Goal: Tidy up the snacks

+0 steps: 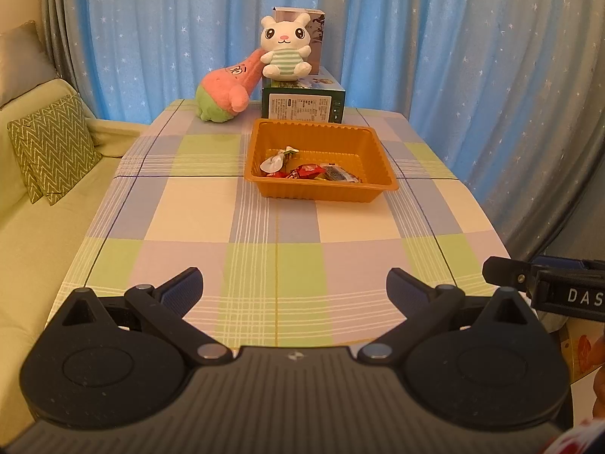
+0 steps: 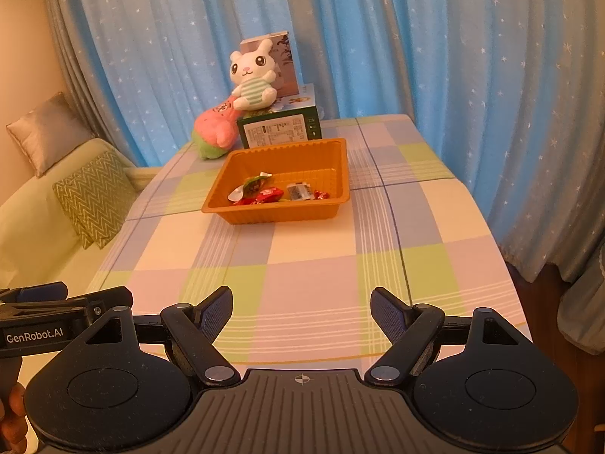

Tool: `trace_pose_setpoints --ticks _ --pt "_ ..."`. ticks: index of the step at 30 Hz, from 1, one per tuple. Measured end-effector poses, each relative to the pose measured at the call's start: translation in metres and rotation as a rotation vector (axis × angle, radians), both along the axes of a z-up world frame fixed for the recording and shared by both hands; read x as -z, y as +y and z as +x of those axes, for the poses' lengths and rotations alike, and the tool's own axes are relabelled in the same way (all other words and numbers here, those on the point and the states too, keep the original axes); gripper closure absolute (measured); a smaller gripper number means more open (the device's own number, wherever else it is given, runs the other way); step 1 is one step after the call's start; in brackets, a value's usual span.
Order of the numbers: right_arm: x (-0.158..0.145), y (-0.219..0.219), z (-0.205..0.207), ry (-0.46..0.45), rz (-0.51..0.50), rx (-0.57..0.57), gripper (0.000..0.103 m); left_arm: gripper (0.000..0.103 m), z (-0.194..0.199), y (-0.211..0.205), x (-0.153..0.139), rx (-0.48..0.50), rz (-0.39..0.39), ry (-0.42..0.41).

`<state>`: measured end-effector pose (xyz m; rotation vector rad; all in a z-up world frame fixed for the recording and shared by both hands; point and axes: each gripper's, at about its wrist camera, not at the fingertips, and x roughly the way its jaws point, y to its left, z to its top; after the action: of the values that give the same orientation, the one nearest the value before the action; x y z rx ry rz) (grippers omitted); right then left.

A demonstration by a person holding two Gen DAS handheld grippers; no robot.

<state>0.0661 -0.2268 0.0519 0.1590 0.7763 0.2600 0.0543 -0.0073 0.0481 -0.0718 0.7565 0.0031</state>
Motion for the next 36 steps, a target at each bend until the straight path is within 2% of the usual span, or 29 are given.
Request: trace_pose_setpoints --ticks 36 --pt "0.0028 -0.0022 0.0012 0.002 -0.006 0.002 0.023 0.0 0.002 0.0004 0.0039 0.003 -0.007 0.004"
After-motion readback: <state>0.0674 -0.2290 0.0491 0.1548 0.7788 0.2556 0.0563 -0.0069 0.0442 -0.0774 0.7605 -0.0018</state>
